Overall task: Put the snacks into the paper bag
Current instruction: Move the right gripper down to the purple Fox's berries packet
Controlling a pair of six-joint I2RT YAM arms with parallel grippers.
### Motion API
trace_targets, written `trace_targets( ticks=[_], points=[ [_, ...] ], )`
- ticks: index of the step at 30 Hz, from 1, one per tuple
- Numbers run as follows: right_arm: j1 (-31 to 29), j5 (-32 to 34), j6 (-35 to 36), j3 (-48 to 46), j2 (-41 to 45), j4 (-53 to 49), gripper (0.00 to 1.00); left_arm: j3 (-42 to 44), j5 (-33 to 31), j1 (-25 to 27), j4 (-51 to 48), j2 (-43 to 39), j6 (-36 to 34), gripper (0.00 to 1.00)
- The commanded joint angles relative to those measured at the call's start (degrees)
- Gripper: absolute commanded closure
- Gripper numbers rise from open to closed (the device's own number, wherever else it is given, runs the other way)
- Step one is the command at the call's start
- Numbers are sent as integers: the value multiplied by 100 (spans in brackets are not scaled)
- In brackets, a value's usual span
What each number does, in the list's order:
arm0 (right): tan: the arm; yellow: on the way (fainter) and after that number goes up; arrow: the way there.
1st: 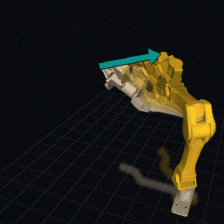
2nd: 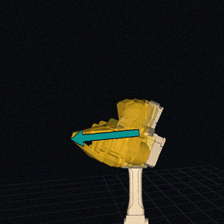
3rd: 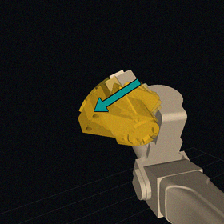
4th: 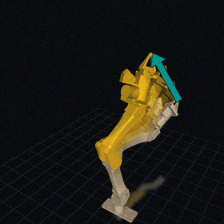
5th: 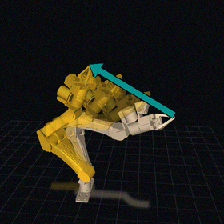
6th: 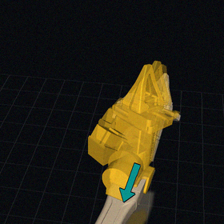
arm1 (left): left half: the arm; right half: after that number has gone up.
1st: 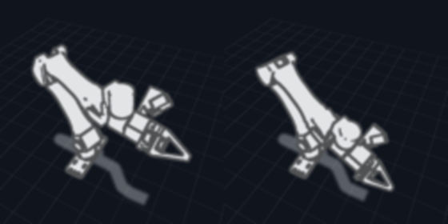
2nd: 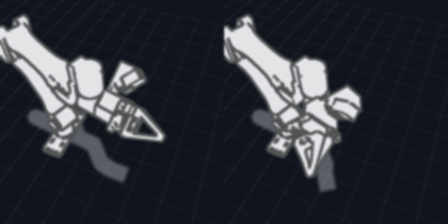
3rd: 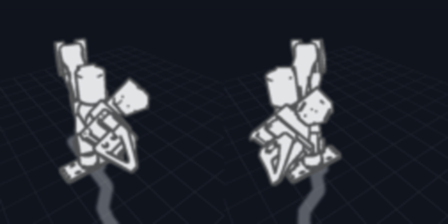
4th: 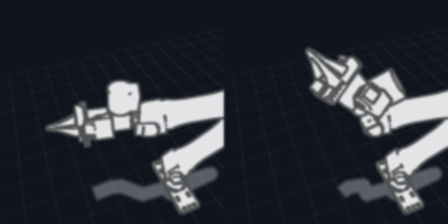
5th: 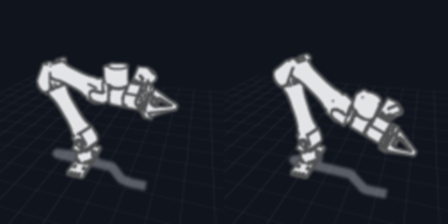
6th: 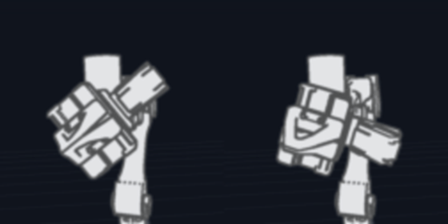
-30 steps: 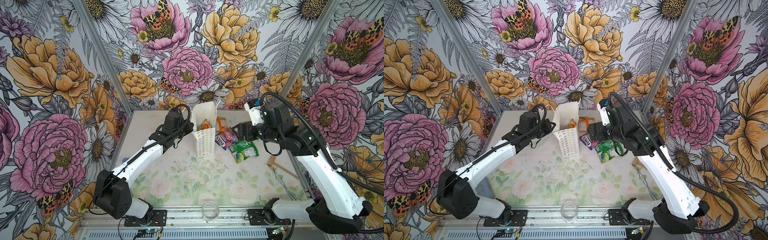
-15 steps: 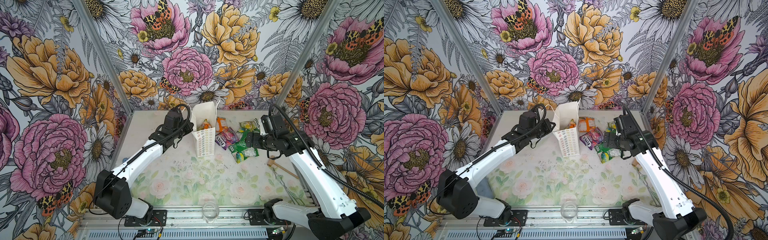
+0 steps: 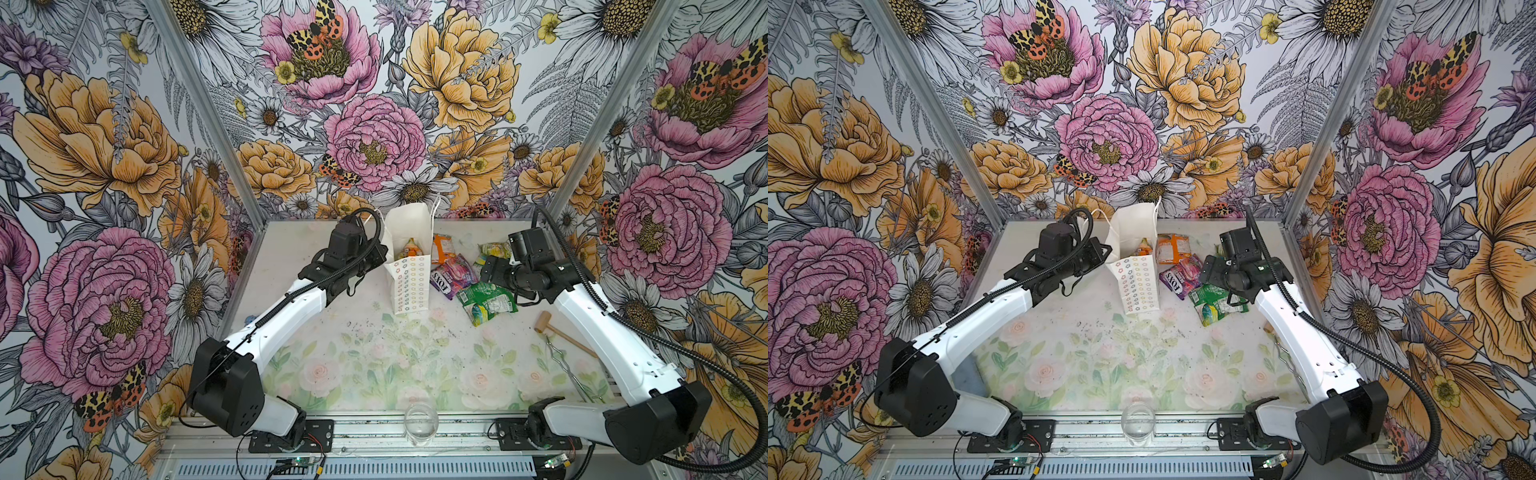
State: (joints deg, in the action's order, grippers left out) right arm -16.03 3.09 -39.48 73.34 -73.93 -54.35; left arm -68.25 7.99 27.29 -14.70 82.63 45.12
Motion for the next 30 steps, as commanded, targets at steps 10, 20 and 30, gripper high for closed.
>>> trace_targets(
  ticks=[10, 20, 30],
  points=[
    [29, -327, -1296, -482, -625, 1488, 5, -165, 45, -31, 72, 34, 58, 97],
    [17, -34, -2488, -542, -959, 1652, 6, -156, 55, -23, 81, 34, 58, 97],
    [-90, -10, -3037, -386, -1442, 1798, 5, -154, 73, -43, 83, 34, 32, 97]
  ],
)
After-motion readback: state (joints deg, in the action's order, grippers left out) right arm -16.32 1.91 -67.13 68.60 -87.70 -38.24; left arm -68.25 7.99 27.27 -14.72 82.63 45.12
